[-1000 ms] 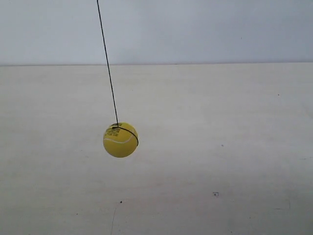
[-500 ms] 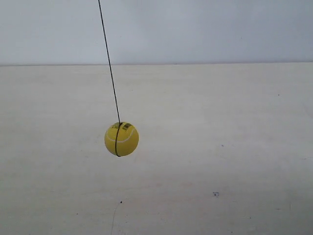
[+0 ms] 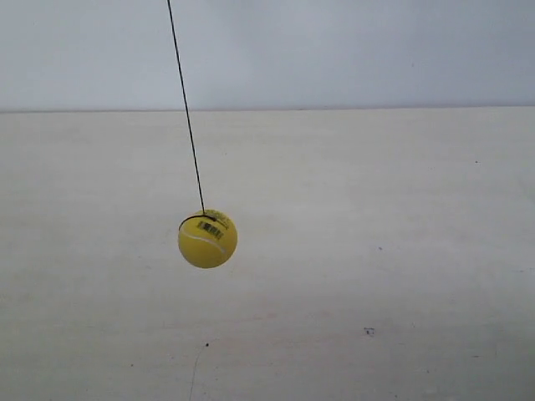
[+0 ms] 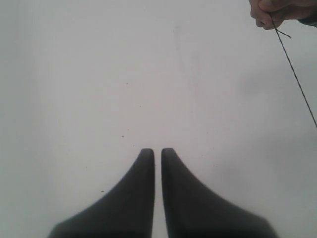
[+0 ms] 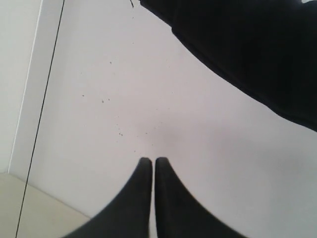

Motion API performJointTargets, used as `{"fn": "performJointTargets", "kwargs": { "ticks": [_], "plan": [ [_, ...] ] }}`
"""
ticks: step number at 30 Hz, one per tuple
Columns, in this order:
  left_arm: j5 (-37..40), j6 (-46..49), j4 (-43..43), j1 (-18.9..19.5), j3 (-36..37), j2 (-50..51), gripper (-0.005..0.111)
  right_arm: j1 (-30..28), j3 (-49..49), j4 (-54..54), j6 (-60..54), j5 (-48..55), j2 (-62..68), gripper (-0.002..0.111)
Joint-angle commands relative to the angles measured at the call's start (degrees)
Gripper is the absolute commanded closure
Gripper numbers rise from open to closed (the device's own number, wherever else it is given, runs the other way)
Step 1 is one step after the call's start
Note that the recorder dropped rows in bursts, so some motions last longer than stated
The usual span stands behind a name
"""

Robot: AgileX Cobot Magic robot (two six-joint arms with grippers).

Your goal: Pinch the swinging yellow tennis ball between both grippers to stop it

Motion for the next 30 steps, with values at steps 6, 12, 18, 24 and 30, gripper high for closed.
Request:
{"fn": "performJointTargets", "kwargs": {
  "ticks": [6,12,18,24,30],
  "plan": [
    [-0.3,-0.7,-0.4,-0.2,0.2,-0.1,0.102,0.1,0.2,0.3,0.7,-0.2,-0.3,0.108],
    [-0.3,-0.7,-0.4,-0.2,0.2,-0.1,0.102,0.1,0.2,0.2,0.7,-0.2,-0.4,0.108],
    [-0.3,-0.7,-0.4,-0.2,0.2,-0.1,0.102,0.1,0.2,0.6,0.9,-0.6,-0.5,0.108],
    [-0.3,-0.7,-0.4,-0.2,0.2,-0.1,0.102,0.1,2.3,5.9,1.7,5.0,-0.5,0.108],
    [-0.3,-0.7,-0.4,-0.2,0.2,-0.1,0.102,0.1,5.9,43.6,-37.8,14.2,-3.4,0.108]
  ]
}}
